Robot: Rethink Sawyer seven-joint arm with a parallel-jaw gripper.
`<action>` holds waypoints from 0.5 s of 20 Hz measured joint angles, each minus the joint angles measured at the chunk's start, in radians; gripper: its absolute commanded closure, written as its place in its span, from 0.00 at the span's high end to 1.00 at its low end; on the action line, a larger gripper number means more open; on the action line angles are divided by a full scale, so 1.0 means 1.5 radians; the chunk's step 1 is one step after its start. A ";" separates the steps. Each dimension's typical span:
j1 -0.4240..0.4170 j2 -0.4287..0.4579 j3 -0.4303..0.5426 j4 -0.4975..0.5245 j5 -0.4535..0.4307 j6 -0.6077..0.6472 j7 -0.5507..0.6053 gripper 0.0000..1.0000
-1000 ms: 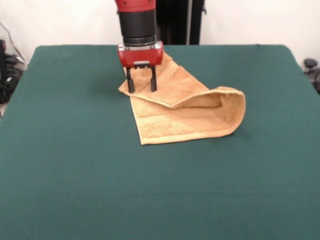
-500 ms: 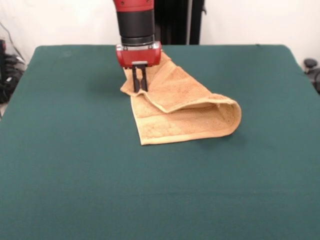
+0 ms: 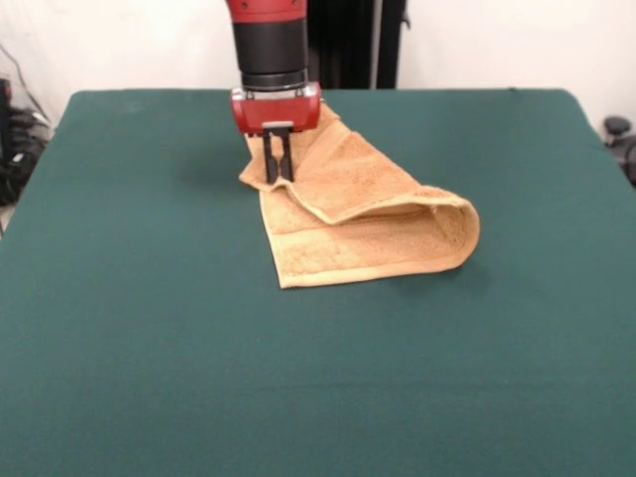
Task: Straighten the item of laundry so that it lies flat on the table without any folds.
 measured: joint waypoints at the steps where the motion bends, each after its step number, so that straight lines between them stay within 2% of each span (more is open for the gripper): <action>1: 0.002 0.000 -0.002 0.000 0.000 -0.001 0.000 0.00; 5: 0.005 -0.004 -0.004 0.001 0.000 -0.001 0.000 0.00; 10: 0.005 -0.039 -0.003 0.027 0.007 0.004 0.000 0.00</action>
